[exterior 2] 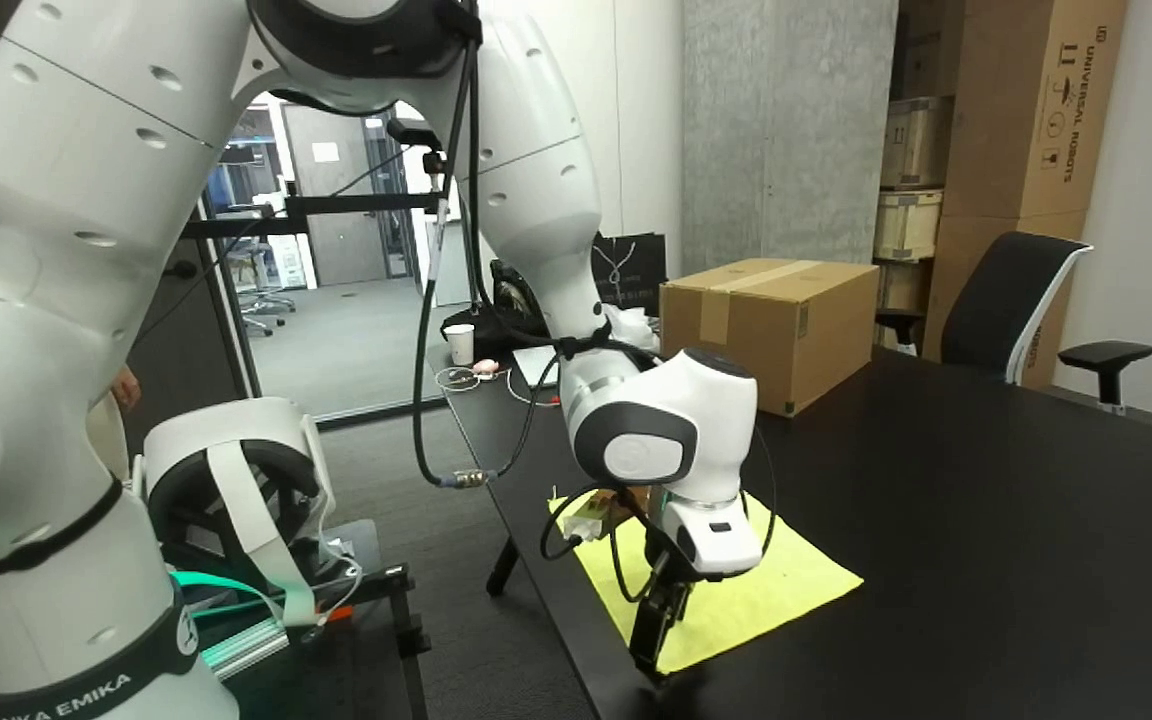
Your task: Fold the towel in half
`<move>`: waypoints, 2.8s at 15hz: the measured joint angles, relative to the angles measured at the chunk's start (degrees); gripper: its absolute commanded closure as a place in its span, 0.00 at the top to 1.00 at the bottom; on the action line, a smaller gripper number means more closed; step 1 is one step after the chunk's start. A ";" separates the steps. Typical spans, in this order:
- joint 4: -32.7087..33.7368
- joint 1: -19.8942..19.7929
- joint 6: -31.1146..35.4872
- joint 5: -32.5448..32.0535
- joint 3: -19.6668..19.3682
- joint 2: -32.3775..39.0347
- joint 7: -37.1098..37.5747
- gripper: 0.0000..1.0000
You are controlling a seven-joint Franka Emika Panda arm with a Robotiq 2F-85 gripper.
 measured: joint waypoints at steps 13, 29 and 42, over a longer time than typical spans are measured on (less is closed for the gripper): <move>1.54 -0.53 -0.12 1.66 0.38 2.34 -0.06 0.71; -4.00 -0.95 -0.18 4.60 3.00 -2.87 -0.52 0.05; -0.39 -3.26 -14.55 5.48 3.86 -6.59 -1.57 0.08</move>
